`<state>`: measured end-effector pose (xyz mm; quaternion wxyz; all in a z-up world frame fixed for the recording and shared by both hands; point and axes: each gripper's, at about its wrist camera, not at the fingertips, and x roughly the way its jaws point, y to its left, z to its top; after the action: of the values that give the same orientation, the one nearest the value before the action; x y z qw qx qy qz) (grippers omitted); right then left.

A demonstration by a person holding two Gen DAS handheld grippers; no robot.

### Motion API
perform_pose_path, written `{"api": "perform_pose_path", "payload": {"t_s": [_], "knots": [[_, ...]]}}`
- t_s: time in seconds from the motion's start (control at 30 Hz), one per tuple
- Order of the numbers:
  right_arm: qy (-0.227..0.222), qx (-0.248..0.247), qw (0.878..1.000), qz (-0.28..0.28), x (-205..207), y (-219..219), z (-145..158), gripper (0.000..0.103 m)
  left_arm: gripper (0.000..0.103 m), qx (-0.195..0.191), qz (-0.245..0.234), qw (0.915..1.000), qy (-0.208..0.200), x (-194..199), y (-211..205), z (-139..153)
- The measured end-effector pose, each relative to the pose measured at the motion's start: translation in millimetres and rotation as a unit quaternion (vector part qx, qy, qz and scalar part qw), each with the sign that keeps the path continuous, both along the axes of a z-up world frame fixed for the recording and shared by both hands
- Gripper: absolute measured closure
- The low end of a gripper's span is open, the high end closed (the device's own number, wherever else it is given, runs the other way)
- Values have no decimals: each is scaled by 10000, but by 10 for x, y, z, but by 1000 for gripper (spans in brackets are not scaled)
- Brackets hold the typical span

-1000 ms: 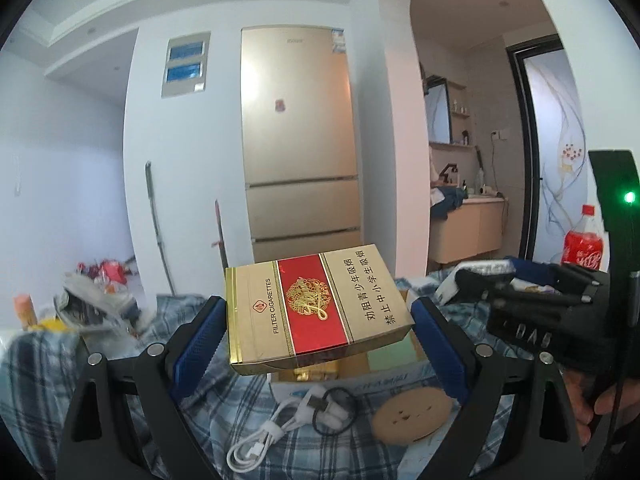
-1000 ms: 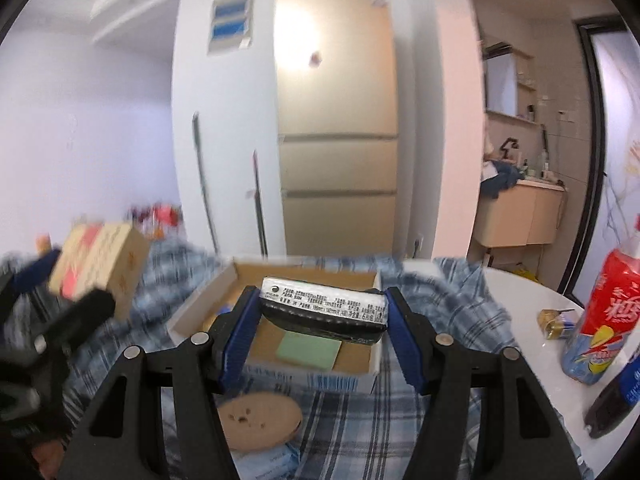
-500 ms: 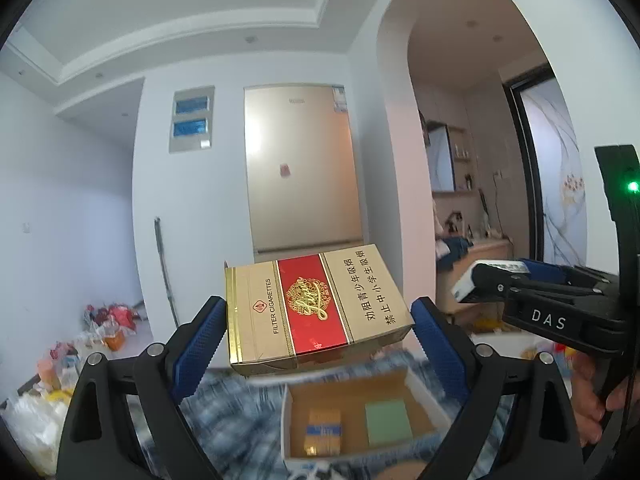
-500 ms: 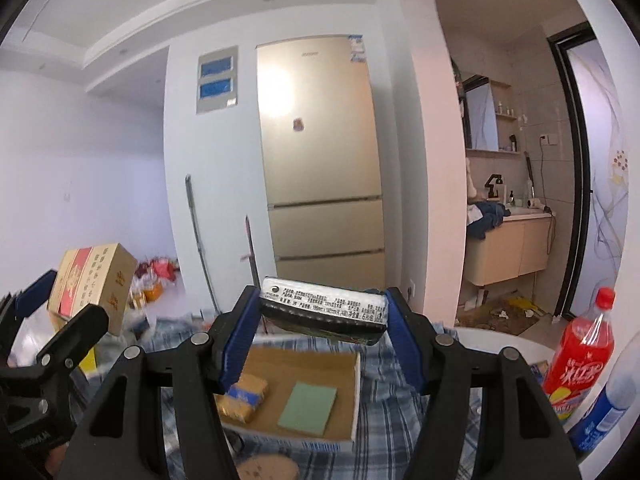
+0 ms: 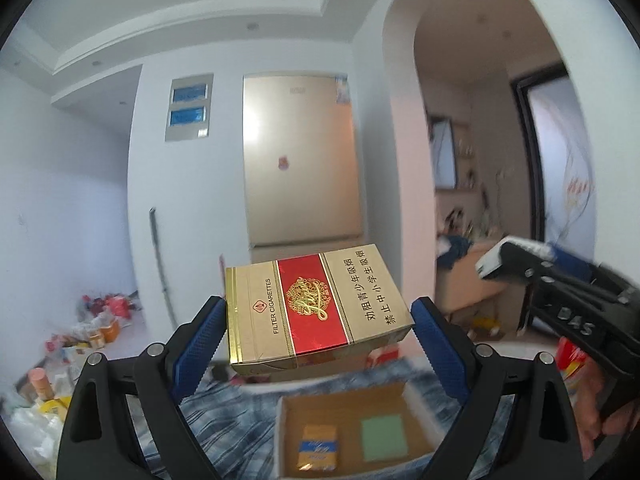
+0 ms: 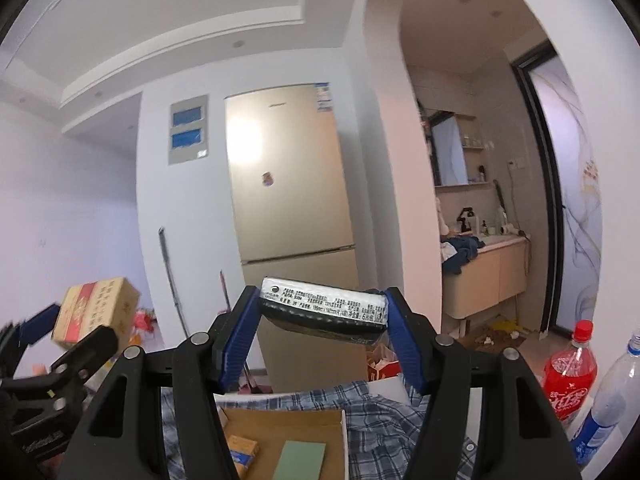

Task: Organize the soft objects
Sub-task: 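Carry the red-and-gold pack with the left gripper while the right gripper lifts the black Face pack, then lower both packs into the white box and open both grippers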

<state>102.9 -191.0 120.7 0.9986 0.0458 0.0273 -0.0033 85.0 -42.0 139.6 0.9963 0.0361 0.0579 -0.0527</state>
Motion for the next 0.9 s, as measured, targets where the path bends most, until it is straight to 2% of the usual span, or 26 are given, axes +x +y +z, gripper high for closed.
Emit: {"api": "perform_pose_path", "payload": {"t_s": [0.13,0.27,0.37,0.43,0.5,0.67,0.8,0.9], "knots": [[403,-230,9989,60,165,37,-158,42,9,-195,-56,9987,466,232,89,-154],[956,-142,9946,388,395,44,-383,42,9,-191,-161,9955,918,477,100,-310],[1301,-238,9903,426,565,87,-594,42,9,-83,-221,9916,1273,685,97,-454],[1480,-314,9876,408,646,123,-711,42,9,-166,-236,9880,1515,825,131,-567],[1711,-371,9834,475,741,153,-832,42,9,-237,-321,9826,1816,963,149,-676],[2236,-464,9719,577,907,184,-1068,42,9,-134,-417,9696,2407,1206,138,-934],[2593,-491,9624,636,1019,188,-1220,42,9,-108,-515,9520,3016,1388,141,-1198],[2843,-467,9551,693,1112,181,-1322,42,9,-93,-574,9443,3238,1475,136,-1384]]}}
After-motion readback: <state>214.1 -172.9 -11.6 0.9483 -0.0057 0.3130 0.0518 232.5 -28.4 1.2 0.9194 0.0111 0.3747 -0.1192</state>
